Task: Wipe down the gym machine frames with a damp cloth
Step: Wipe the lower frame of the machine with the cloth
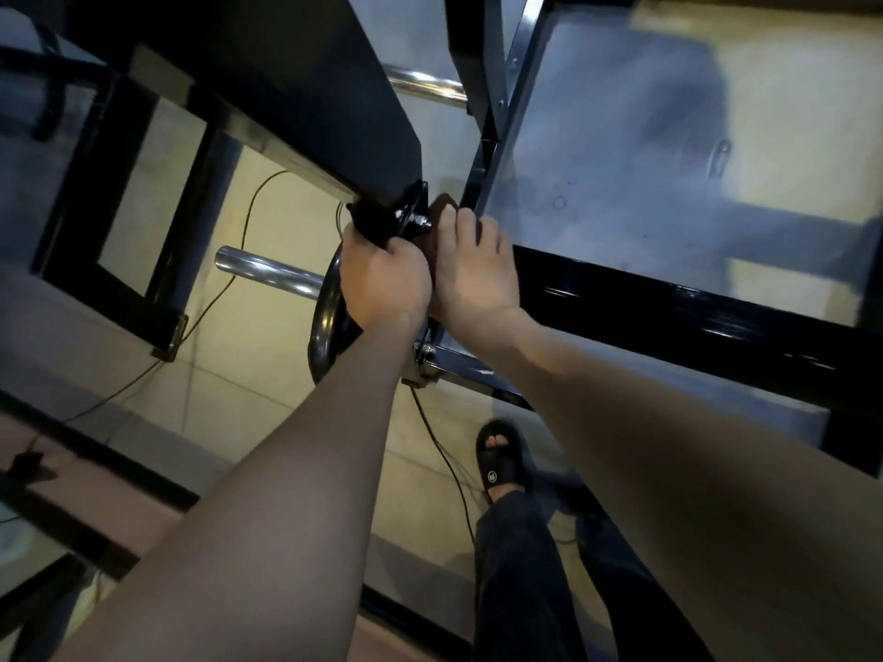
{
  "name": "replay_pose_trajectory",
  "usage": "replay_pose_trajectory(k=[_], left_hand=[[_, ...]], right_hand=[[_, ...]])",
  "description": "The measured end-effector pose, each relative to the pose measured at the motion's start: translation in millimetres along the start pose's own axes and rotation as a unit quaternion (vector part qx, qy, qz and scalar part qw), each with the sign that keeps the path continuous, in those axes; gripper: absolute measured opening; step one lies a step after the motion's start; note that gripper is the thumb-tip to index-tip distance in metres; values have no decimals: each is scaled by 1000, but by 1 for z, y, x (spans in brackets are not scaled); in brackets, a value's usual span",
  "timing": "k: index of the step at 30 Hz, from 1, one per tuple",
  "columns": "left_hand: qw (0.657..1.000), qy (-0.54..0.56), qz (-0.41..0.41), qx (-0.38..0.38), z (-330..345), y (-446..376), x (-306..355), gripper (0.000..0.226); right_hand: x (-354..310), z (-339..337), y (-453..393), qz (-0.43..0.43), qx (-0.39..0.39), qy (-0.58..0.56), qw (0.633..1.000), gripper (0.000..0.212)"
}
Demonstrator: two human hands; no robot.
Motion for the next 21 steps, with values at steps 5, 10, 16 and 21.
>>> replay_pose_trajectory(k=[5, 10, 16, 21], left_hand=[[1000, 5, -15, 15, 3, 1, -2, 46], [999, 22, -28, 19, 1, 4, -1, 44], [999, 40, -13, -4, 2, 5, -4, 57], [995, 57, -66, 52, 19, 18, -11, 75]], right_hand=[[80, 2, 54, 17, -2, 0, 1000, 105], [89, -2, 65, 56, -53, 26, 997, 109], [7, -5, 5, 0, -17, -5, 1000, 93], [46, 10, 30, -24, 25, 16, 999, 96]])
Point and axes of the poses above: each hand's wrist, its own y-axis away from the middle knuckle, its own z-axis out of the palm, x = y × z, the point moved 1 cm from there along -y, towards the middle knuckle, and after that the axes turned 13 degrees about y, right-handed, at the moved point
